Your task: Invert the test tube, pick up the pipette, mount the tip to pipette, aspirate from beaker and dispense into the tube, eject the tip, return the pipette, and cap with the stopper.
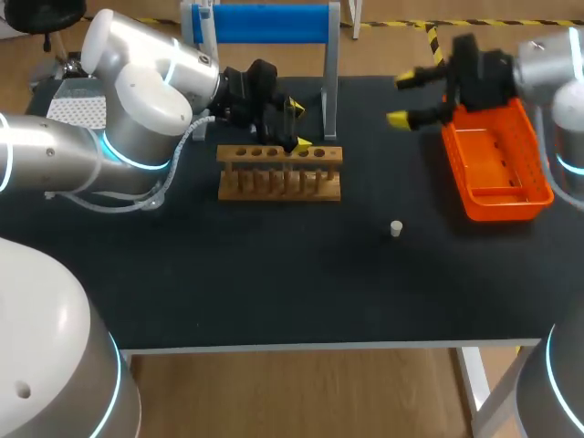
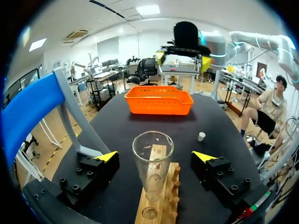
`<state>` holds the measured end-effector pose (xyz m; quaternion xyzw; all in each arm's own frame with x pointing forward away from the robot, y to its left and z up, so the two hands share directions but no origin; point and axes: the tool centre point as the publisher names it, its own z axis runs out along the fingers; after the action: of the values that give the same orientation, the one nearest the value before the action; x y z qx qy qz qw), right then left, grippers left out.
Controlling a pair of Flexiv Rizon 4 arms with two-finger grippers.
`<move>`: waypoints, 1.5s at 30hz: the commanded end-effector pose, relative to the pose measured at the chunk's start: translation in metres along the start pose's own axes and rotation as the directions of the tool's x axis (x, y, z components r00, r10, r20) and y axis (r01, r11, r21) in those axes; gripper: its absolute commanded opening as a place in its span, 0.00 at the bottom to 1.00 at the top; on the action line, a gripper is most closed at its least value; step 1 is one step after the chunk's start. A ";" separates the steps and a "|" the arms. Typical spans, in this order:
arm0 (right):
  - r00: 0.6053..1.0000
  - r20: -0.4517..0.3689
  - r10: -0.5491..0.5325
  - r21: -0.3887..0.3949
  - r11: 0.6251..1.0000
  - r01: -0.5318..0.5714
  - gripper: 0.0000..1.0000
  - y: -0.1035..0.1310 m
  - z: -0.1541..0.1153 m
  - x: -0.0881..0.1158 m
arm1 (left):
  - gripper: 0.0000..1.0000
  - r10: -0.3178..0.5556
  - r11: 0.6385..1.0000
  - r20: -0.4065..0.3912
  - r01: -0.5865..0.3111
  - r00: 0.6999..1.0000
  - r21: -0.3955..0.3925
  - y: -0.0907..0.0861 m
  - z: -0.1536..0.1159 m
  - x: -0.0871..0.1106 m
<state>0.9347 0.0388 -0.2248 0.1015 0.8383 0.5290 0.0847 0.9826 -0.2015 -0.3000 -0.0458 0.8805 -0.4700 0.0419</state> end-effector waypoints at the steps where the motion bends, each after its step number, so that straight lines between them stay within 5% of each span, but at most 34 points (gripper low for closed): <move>1: 0.998 0.057 0.009 -0.003 1.000 -0.008 1.00 -0.017 -0.056 0.070 | 1.00 -0.001 1.000 -0.005 0.001 1.000 -0.001 0.000 0.000 -0.001; 19: 0.987 0.131 0.094 0.149 0.982 -0.113 1.00 -0.112 -0.029 0.124 | 1.00 -0.001 1.000 -0.005 0.001 1.000 -0.001 0.000 0.000 -0.001; 45: 0.979 0.177 0.100 0.236 0.961 -0.141 1.00 -0.160 0.007 0.112 | 1.00 -0.001 1.000 -0.005 0.001 1.000 -0.001 0.000 0.000 -0.001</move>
<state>0.8079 0.0008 -0.3704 0.2043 0.8784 0.4181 0.1085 0.9825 -0.2011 -0.2997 -0.0458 0.8804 -0.4701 0.0418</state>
